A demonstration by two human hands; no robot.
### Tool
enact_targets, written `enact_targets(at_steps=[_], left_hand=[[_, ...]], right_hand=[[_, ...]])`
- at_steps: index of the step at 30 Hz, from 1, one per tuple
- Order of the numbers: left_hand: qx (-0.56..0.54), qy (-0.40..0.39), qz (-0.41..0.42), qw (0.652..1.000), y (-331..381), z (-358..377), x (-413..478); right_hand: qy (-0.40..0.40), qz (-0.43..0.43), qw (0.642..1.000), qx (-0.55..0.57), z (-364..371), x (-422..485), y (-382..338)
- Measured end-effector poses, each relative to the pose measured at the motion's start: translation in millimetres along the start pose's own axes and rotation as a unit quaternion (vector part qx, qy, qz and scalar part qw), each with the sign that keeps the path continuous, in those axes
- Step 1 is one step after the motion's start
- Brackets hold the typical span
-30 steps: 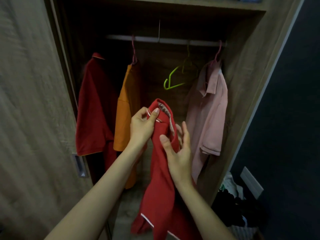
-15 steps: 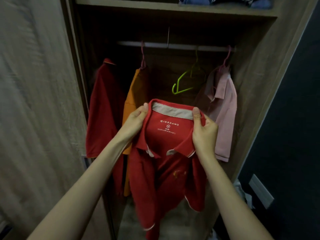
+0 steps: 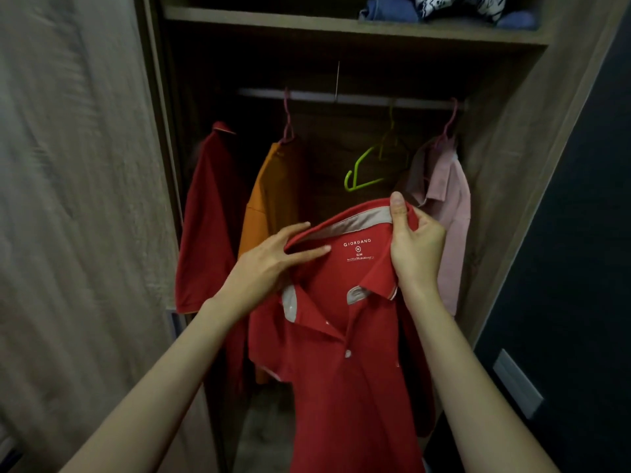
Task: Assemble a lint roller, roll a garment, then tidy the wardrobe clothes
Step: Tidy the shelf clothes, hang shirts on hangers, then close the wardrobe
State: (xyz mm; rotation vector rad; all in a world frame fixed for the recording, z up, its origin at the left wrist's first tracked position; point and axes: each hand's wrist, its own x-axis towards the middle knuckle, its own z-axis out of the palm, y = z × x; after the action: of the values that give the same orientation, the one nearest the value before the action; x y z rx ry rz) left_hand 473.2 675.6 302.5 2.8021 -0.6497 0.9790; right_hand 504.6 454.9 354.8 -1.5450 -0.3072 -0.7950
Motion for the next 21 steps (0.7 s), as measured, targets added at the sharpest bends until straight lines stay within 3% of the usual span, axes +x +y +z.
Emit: enact_targets(at_steps=[3,6,11,17,21], left_hand=[[-0.041,-0.016,-0.07,0.997,-6.9,4.1,1.7],[-0.185,-0.052,-0.07,0.979,-10.7,-4.6,5.3],[-0.458,-0.115,-0.123,0.873,-3.5,-30.9,14.0],[-0.635,-0.036,-0.21,0.743,8.0,-32.1,24.2],[-0.716,0.002,-0.232,0.658,3.3,-27.8,37.4]], right_hand=[[-0.001,-0.002,1.0,0.004,0.7,-0.8,0.9],[0.005,-0.006,1.0,0.001,-1.7,1.4,6.1],[0.004,0.023,1.0,0.009,-2.9,6.3,17.9],[-0.012,0.053,0.998,0.013,9.5,5.3,26.4],[-0.055,0.139,0.986,0.069,29.1,14.2,39.0]])
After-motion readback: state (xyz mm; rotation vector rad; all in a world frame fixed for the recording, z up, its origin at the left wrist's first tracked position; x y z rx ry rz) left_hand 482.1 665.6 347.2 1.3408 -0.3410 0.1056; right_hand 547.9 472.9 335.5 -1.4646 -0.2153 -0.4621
